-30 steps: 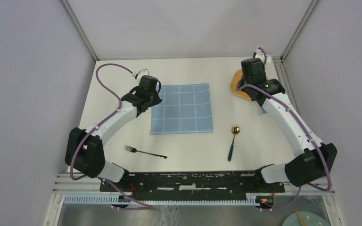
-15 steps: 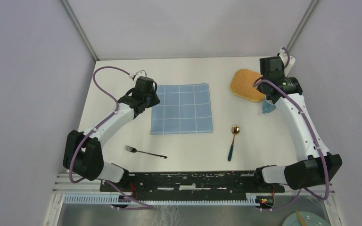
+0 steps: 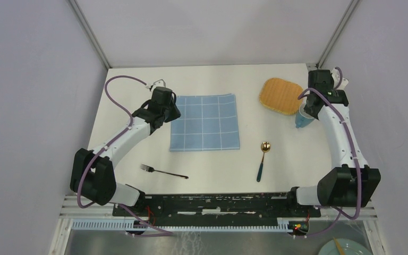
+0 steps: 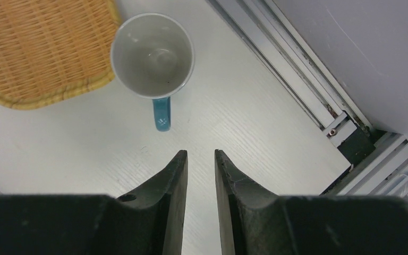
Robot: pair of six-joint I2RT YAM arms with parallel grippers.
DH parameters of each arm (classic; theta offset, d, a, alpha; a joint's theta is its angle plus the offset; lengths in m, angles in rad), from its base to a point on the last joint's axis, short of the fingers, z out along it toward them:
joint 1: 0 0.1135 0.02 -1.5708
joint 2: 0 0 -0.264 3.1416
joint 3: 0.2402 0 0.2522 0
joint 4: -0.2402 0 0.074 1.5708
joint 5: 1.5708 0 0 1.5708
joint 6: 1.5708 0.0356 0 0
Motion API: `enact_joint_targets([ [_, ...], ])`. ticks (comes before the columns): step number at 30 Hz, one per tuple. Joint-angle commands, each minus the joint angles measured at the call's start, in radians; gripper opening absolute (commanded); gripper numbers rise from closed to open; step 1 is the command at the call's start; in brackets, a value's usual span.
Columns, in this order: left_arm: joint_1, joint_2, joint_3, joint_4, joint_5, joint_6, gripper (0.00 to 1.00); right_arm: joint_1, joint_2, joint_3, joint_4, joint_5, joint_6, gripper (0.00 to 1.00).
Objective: Set the dinner table for one person
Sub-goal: Pick up the cup at the center of the board.
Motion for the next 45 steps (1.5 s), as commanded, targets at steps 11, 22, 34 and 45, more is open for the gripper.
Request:
enact_joint_targets([
  [11,0.005,-0.028,-0.006,0.046,0.036,0.036,0.36,-0.129,0.075,-0.069,0.1,-0.107,0.0,0.33],
  [22,0.005,-0.014,-0.005,0.043,0.03,0.04,0.36,-0.153,0.12,-0.08,0.189,-0.093,0.016,0.35],
  [34,0.005,-0.006,-0.003,0.049,0.027,0.036,0.37,-0.19,0.123,-0.121,0.236,-0.074,0.046,0.49],
  [45,0.006,0.004,0.006,0.046,0.026,0.043,0.37,-0.227,0.147,-0.136,0.283,-0.113,0.062,0.54],
])
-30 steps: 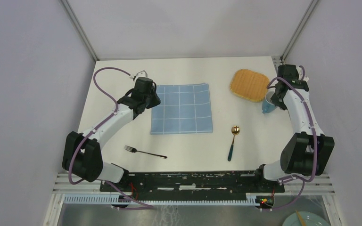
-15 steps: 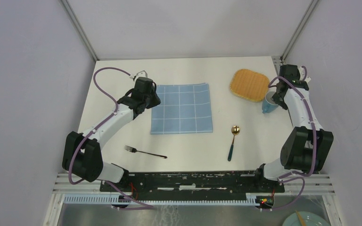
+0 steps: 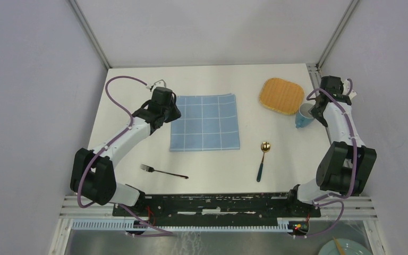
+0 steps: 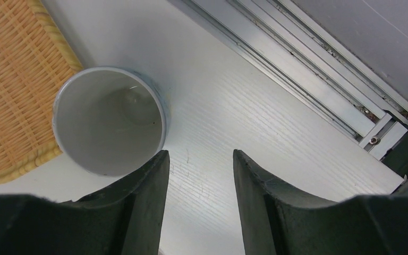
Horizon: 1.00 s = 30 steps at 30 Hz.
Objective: Set the dinner table for one person
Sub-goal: Pick up the cup at the center of the board.
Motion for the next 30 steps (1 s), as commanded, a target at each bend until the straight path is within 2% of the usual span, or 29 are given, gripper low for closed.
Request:
enact_joint_targets([
  [1,0.004,0.003,0.01,0.042,0.005,0.043,0.37,-0.006,0.005,0.001,0.055,-0.01,0.015,0.54],
  [26,0.005,0.016,0.015,0.038,0.001,0.04,0.37,-0.015,0.111,0.014,0.125,-0.067,0.05,0.51],
  [28,0.004,0.017,0.017,0.038,0.002,0.038,0.37,-0.015,0.119,0.013,0.128,-0.068,0.049,0.47],
  [30,0.004,0.02,0.019,0.038,0.003,0.037,0.36,-0.015,0.126,0.015,0.13,-0.075,0.049,0.37],
])
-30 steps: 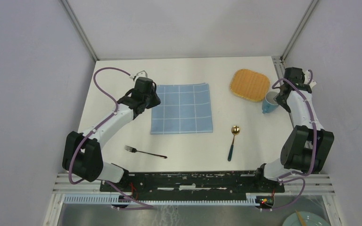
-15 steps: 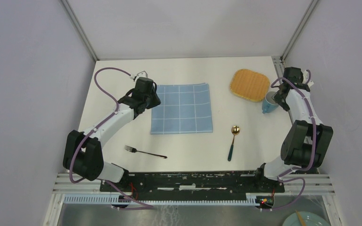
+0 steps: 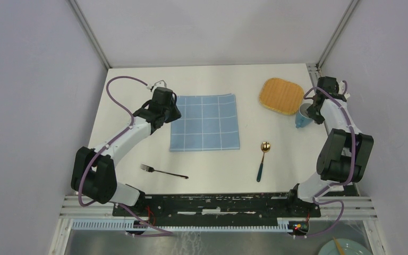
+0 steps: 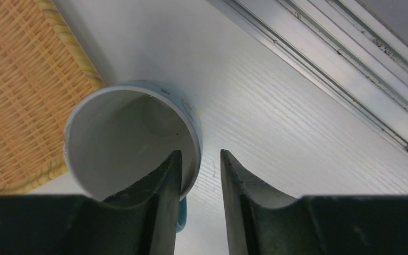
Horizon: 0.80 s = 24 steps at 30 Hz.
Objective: Set the dinner table for one person
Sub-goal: Pick up the cup at the center of the board.
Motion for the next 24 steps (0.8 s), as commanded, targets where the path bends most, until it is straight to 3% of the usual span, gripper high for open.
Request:
enact_joint_targets([
  [1,0.004,0.009,0.019,0.038,0.004,0.036,0.36,-0.005,0.012,0.016,0.035,-0.007,0.012,0.29],
  [5,0.004,0.013,0.022,0.038,0.006,0.035,0.37,-0.004,0.018,0.019,0.035,-0.009,0.016,0.12],
  [10,0.004,0.017,0.022,0.038,0.007,0.034,0.37,-0.005,0.023,0.019,0.033,-0.007,0.016,0.0],
  [24,0.005,0.027,0.019,0.05,0.016,0.022,0.36,0.014,-0.069,0.007,0.011,-0.093,0.002,0.0],
])
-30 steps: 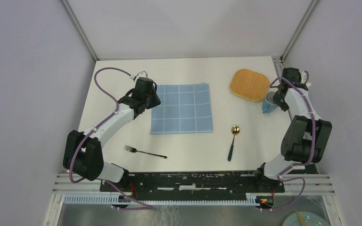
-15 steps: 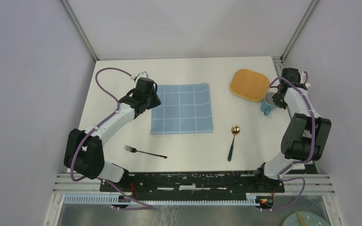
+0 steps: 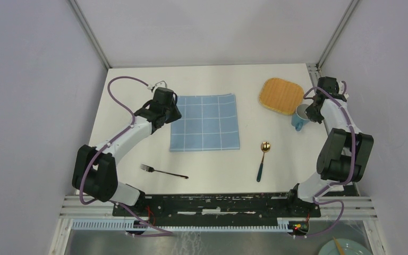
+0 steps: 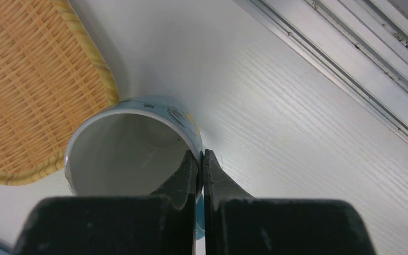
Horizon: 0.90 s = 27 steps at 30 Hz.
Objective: Set the dinner table for one person
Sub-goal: Pick up the cup at the center of the board.
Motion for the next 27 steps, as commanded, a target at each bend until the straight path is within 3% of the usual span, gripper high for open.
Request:
enact_joint_targets([
  [1,0.004,0.011,0.019,0.051,0.018,0.021,0.36,0.019,-0.085,0.003,-0.003,-0.059,-0.006,0.0],
  [27,0.004,0.024,0.007,0.081,0.035,-0.001,0.35,0.28,-0.324,-0.119,-0.253,-0.055,-0.007,0.0],
])
